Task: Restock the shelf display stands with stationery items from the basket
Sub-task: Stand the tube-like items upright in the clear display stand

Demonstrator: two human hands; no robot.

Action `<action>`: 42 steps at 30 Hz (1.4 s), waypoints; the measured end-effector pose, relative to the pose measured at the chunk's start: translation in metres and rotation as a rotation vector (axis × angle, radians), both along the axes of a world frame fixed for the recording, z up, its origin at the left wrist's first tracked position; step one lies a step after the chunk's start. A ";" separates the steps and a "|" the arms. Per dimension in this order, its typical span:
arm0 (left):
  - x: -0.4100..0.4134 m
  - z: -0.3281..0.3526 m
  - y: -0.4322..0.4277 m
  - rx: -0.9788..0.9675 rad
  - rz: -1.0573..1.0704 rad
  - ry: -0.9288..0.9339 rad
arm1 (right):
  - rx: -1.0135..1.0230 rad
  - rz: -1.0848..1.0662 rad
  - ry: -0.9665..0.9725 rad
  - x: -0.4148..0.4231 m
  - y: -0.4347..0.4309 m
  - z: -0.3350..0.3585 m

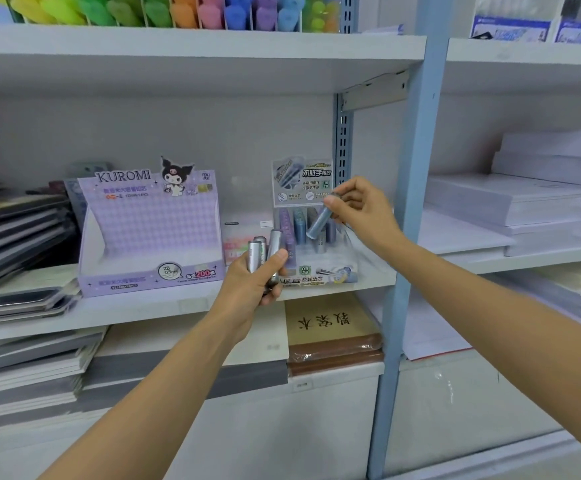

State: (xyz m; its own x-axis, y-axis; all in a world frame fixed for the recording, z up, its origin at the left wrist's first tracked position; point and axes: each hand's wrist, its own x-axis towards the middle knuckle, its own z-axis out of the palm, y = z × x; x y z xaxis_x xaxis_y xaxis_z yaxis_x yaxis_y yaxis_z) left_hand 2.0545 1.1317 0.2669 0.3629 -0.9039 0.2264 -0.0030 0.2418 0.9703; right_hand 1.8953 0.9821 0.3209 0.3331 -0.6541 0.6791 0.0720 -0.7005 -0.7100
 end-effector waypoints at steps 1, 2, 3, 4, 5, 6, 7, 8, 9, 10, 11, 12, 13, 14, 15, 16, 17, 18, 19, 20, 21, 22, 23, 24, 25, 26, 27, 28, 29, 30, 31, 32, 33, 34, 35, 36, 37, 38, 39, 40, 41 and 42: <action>0.001 0.000 0.000 0.001 -0.003 0.000 | -0.034 -0.010 0.037 0.005 0.001 0.000; 0.002 -0.001 -0.001 0.003 -0.006 0.001 | -0.068 -0.030 0.082 0.010 0.001 0.001; 0.003 -0.001 -0.001 0.003 -0.008 0.002 | -0.093 -0.056 0.127 0.016 0.001 0.000; 0.004 -0.001 -0.001 0.005 -0.009 0.004 | -0.111 -0.085 0.168 0.021 0.001 0.000; 0.005 -0.002 -0.001 0.006 -0.009 0.008 | -0.124 -0.113 0.205 0.025 0.000 -0.002; 0.006 -0.002 0.000 0.007 -0.007 0.012 | -0.134 -0.137 0.239 0.029 -0.001 -0.004; 0.007 -0.003 0.000 0.006 -0.006 0.015 | -0.142 -0.161 0.270 0.032 -0.001 -0.006; 0.009 -0.003 0.000 0.004 -0.004 0.017 | -0.147 -0.181 0.296 0.035 -0.001 -0.007; 0.010 -0.004 0.000 0.002 -0.001 0.019 | -0.146 -0.192 0.315 0.036 -0.002 -0.008; 0.011 -0.004 0.001 0.001 0.003 0.021 | -0.142 -0.193 0.333 0.037 -0.003 -0.007; 0.012 -0.004 0.002 -0.001 0.005 0.021 | -0.140 -0.187 0.356 0.037 -0.004 -0.006; 0.013 -0.004 0.002 -0.002 0.004 0.018 | -0.140 -0.182 0.385 0.036 -0.005 -0.003; 0.014 -0.004 0.003 -0.003 0.001 0.015 | -0.134 -0.179 0.412 0.036 -0.006 -0.001; 0.014 -0.004 0.003 -0.004 -0.002 0.015 | -0.124 -0.180 0.432 0.036 -0.007 0.000; 0.014 -0.003 0.004 -0.006 -0.005 0.015 | -0.113 -0.182 0.442 0.037 -0.007 0.001; 0.014 -0.001 0.004 -0.008 -0.007 0.015 | -0.102 -0.184 0.443 0.037 -0.007 0.002; 0.013 0.000 0.005 -0.010 -0.010 0.014 | -0.094 -0.187 0.434 0.039 -0.006 0.001; 0.013 0.000 0.006 -0.014 -0.013 0.013 | -0.096 -0.194 0.419 0.040 -0.005 0.000; 0.013 0.001 0.006 -0.018 -0.015 0.011 | -0.110 -0.204 0.399 0.042 -0.005 -0.002; 0.012 0.001 0.007 -0.022 -0.017 0.010 | -0.130 -0.218 0.383 0.044 -0.004 -0.003; 0.012 0.000 0.007 -0.024 -0.016 0.011 | -0.151 -0.237 0.377 0.045 -0.004 -0.005; 0.012 0.000 0.008 -0.026 -0.014 0.012 | -0.171 -0.267 0.389 0.045 -0.005 -0.006; 0.012 0.000 0.008 -0.027 -0.014 0.011 | -0.198 -0.309 0.418 0.045 -0.005 -0.007; 0.012 0.000 0.009 -0.029 -0.016 0.009 | -0.230 -0.349 0.455 0.045 -0.006 -0.008; 0.012 0.000 0.009 -0.031 -0.020 0.009 | -0.258 -0.369 0.488 0.044 -0.007 -0.009; 0.012 -0.001 0.010 -0.032 -0.022 0.011 | -0.272 -0.370 0.506 0.043 -0.007 -0.010; 0.012 -0.001 0.010 -0.034 -0.022 0.014 | -0.275 -0.362 0.518 0.041 -0.005 -0.010; 0.012 -0.001 0.010 -0.035 -0.019 0.017 | -0.277 -0.357 0.533 0.039 -0.003 -0.010; 0.011 -0.001 0.010 -0.035 -0.016 0.019 | -0.288 -0.357 0.539 0.037 -0.001 -0.009; 0.011 -0.001 0.011 -0.034 -0.013 0.018 | -0.299 -0.351 0.521 0.035 0.003 -0.008; 0.010 -0.001 0.011 -0.031 -0.012 0.014 | -0.294 -0.319 0.464 0.032 0.008 -0.006; 0.009 -0.001 0.011 -0.028 -0.013 0.005 | -0.261 -0.254 0.379 0.029 0.014 -0.004; 0.008 -0.001 0.011 -0.024 -0.019 -0.006 | -0.207 -0.165 0.291 0.026 0.022 -0.002; 0.006 -0.001 0.011 -0.023 -0.028 -0.015 | -0.149 -0.069 0.224 0.023 0.029 0.000; 0.005 0.000 0.011 -0.023 -0.039 -0.018 | -0.105 0.018 0.187 0.021 0.037 0.002; 0.003 0.001 0.011 -0.025 -0.049 -0.020 | -0.075 0.088 0.182 0.019 0.044 0.002; 0.001 0.002 0.011 -0.027 -0.057 -0.024 | -0.048 0.154 0.200 0.017 0.050 0.002; -0.001 0.004 0.011 -0.032 -0.064 -0.029 | -0.018 0.217 0.235 0.016 0.054 0.001; -0.003 0.005 0.011 -0.042 -0.071 -0.033 | 0.005 0.271 0.274 0.014 0.057 0.001; -0.005 0.007 0.012 -0.053 -0.080 -0.032 | 0.020 0.301 0.298 0.012 0.059 0.000; -0.007 0.008 0.013 -0.060 -0.090 -0.028 | 0.039 0.310 0.286 0.010 0.059 -0.001; -0.008 0.009 0.015 -0.064 -0.099 -0.022 | 0.073 0.307 0.235 0.007 0.058 -0.001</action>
